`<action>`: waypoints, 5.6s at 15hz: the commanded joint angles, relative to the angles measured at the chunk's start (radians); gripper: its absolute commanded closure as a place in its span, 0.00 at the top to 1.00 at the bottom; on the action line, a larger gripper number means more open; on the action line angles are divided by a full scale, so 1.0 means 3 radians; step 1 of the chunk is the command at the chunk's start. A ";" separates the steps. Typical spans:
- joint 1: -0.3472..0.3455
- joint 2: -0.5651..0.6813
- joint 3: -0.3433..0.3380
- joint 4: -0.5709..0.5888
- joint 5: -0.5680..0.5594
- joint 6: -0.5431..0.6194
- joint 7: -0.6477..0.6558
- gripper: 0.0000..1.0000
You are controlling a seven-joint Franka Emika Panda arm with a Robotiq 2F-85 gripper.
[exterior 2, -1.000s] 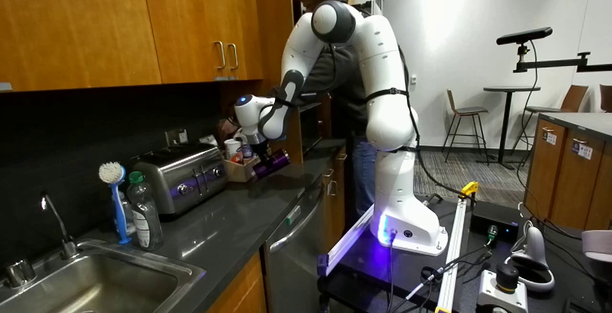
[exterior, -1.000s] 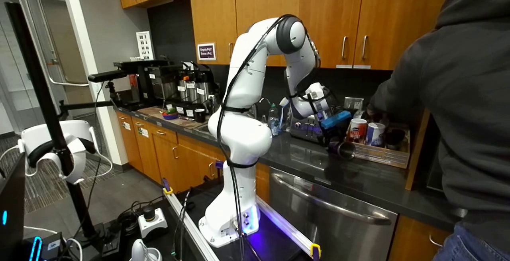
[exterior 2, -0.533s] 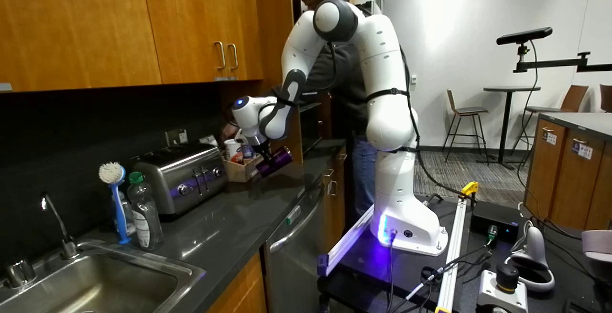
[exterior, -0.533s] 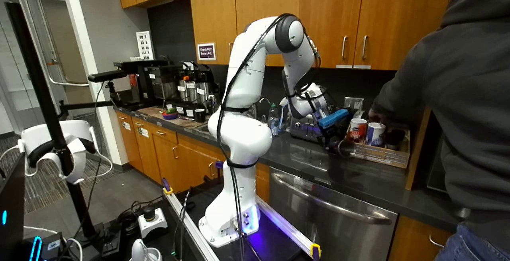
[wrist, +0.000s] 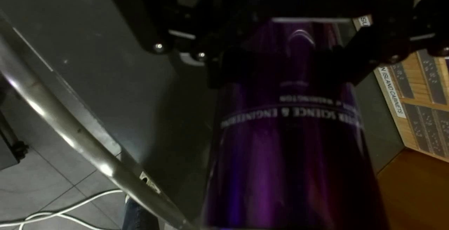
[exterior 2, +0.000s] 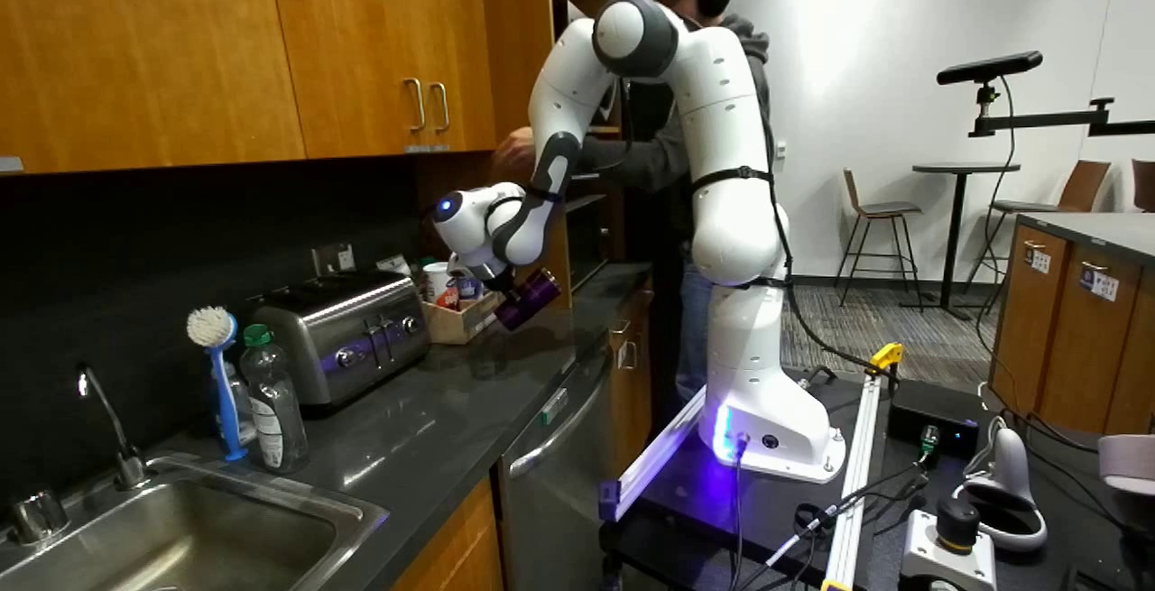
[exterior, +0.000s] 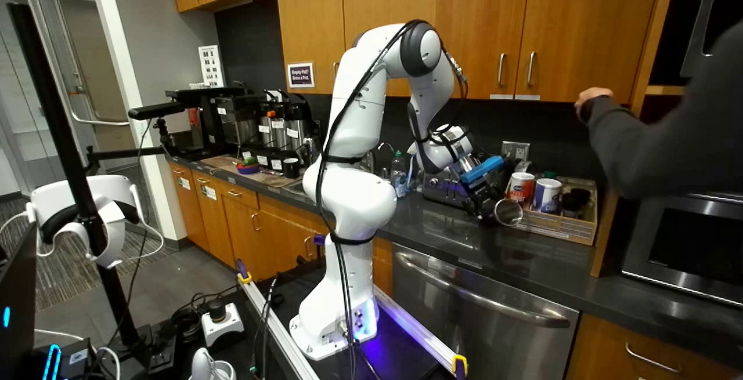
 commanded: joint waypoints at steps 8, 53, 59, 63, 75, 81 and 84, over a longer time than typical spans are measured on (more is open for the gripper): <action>0.0027 -0.0026 0.0092 -0.0069 -0.0440 -0.0888 0.0009 0.57; -0.0080 0.1149 0.0122 0.0533 -0.0677 -0.2159 -0.0460 0.57; -0.0101 0.1371 0.0133 0.0708 -0.0650 -0.2253 -0.0442 0.57; -0.0109 0.1410 0.0145 0.0768 -0.0648 -0.2234 -0.0408 0.57; -0.0070 0.1466 0.0121 0.0895 -0.0669 -0.2302 -0.0261 0.57; -0.0047 0.1533 0.0129 0.0945 -0.0666 -0.2427 -0.0114 0.57; -0.0040 0.1562 0.0137 0.0963 -0.0663 -0.2461 -0.0078 0.57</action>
